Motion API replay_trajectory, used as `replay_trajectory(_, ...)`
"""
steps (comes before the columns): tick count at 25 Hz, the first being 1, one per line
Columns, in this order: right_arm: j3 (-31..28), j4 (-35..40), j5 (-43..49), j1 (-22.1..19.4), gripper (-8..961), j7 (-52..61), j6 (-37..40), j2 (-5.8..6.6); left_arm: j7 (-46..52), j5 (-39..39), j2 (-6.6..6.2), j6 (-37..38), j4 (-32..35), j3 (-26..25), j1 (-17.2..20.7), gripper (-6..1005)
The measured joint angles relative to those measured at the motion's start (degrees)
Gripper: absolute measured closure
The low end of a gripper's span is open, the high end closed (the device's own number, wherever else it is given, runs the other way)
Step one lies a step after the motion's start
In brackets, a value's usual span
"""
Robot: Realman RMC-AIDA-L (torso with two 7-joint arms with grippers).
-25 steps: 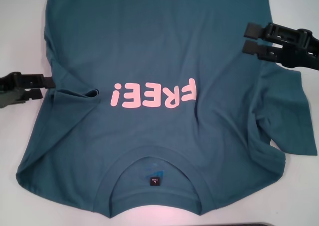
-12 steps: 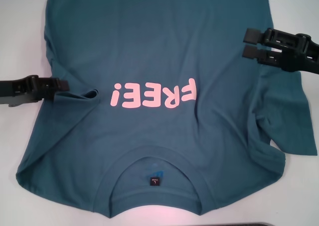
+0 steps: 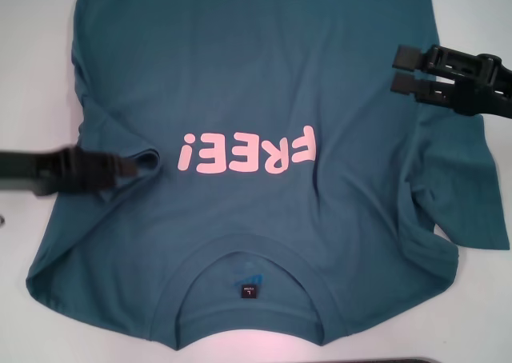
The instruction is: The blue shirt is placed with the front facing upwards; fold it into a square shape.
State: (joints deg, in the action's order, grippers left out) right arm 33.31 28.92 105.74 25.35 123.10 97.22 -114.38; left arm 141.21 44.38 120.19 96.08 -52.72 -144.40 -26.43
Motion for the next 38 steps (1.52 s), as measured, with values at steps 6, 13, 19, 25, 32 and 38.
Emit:
replay_trajectory(6, 0.00, 0.19, -0.01, 0.45, 102, 0.06, 0.39, 0.04, 0.69, 0.22, 0.57, 8.15, -2.42, -1.40, -0.37, 428)
replay_trajectory(13, 0.00, 0.51, 0.03, 0.58, 102, 0.13, 0.43, 0.10, 1.12, -1.80, -0.14, -5.53, -1.06, -1.15, 0.17, 428)
replay_trajectory(19, 0.00, 0.49, 0.08, 0.38, 102, 0.13, 0.43, 0.12, -0.40, -4.18, -0.01, -9.05, -1.27, -0.05, 0.16, 428)
replay_trajectory(25, 0.00, 0.47, 0.08, 0.59, 102, 0.13, 0.43, 0.12, -0.78, -3.10, 0.20, -9.58, -1.67, -0.90, -0.31, 429)
replay_trajectory(32, -0.02, 0.43, 0.08, 0.61, 102, 0.13, 0.42, 0.12, -2.07, -3.80, 0.39, -11.09, -0.80, 0.12, -0.53, 429)
replay_trajectory(38, -0.09, 0.50, 0.08, 0.69, 102, 0.13, 0.42, 0.21, -5.16, -3.85, 0.72, -12.25, 0.22, 0.16, -0.32, 429)
